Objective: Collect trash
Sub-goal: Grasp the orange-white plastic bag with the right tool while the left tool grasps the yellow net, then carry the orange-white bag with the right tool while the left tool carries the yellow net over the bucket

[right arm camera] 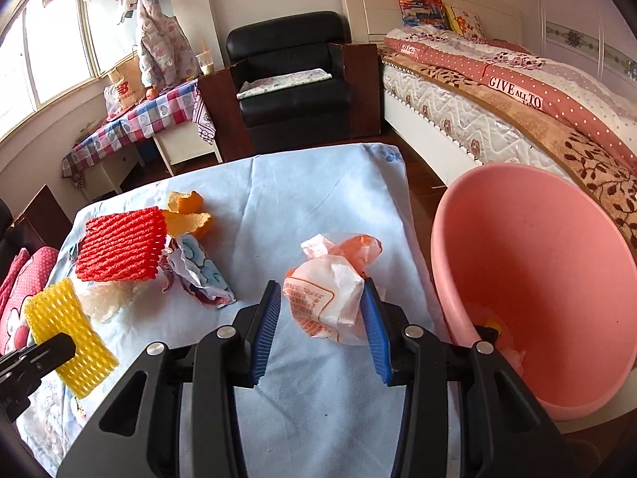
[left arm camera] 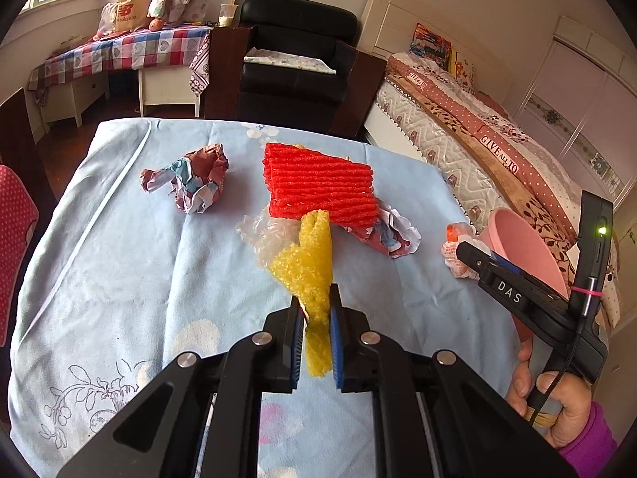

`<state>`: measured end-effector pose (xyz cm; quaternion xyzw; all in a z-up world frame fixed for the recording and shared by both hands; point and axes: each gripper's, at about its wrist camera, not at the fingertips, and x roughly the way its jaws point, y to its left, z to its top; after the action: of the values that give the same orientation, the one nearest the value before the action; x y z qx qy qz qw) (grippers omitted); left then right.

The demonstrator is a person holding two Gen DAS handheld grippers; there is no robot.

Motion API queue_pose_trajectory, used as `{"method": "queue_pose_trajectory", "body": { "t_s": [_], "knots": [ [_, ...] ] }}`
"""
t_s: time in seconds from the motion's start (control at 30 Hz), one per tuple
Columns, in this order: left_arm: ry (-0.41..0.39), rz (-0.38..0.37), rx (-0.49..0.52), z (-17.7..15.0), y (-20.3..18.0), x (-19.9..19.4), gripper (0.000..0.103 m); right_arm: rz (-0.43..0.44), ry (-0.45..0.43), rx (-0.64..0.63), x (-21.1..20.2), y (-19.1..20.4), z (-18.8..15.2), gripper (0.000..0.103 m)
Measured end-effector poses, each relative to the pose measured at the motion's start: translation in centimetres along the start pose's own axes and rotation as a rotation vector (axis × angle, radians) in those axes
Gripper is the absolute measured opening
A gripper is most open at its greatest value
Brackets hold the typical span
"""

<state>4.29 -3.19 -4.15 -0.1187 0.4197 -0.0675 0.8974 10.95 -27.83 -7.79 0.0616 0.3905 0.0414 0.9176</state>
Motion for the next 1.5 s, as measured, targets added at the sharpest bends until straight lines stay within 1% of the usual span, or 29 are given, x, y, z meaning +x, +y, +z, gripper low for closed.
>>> {"method": "queue_pose_trajectory", "body": {
  "t_s": [0.03, 0.07, 0.13, 0.17, 0.2, 0.23, 0.57, 0.87, 1.13, 1.5],
  "knots": [
    [-0.002, -0.001, 0.0, 0.0, -0.1, -0.1, 0.01, 0.004, 0.0, 0.001, 0.0, -0.2, 0.0, 0.028],
    [-0.003, -0.002, 0.001, 0.0, -0.2, -0.2, 0.01, 0.011, 0.001, 0.003, -0.1, -0.4, -0.1, 0.027],
    [-0.007, -0.003, 0.005, 0.0, -0.3, -0.4, 0.011, 0.037, 0.001, 0.014, -0.5, -0.8, -0.3, 0.016],
    [-0.009, -0.004, 0.007, 0.0, -0.3, -0.5, 0.01, 0.044, -0.001, 0.015, -0.7, -0.9, -0.4, 0.014],
    [-0.012, -0.004, 0.008, 0.0, -0.4, -0.6, 0.01, 0.054, -0.004, 0.013, -1.0, -1.0, -0.6, 0.008],
    [-0.014, -0.005, 0.009, 0.1, -0.5, -0.7, 0.01, 0.061, -0.005, 0.013, -1.3, -1.0, -0.7, 0.006],
    [-0.038, -0.016, 0.028, -0.1, -1.6, -2.1, 0.01, 0.16, -0.062, 0.024, -5.7, -1.7, -1.8, 0.004],
    [-0.056, -0.045, 0.067, -0.1, -3.7, -3.2, 0.011, 0.195, -0.111, 0.05, -9.1, -2.4, -2.1, 0.004],
    [-0.09, -0.084, 0.119, 0.8, -6.8, -4.2, 0.011, 0.173, -0.145, 0.081, -10.7, -3.9, -1.9, 0.004],
    [-0.129, -0.146, 0.216, 2.6, -13.1, -4.4, 0.011, 0.085, -0.19, 0.155, -12.0, -7.9, -1.5, 0.004]
  ]
}}
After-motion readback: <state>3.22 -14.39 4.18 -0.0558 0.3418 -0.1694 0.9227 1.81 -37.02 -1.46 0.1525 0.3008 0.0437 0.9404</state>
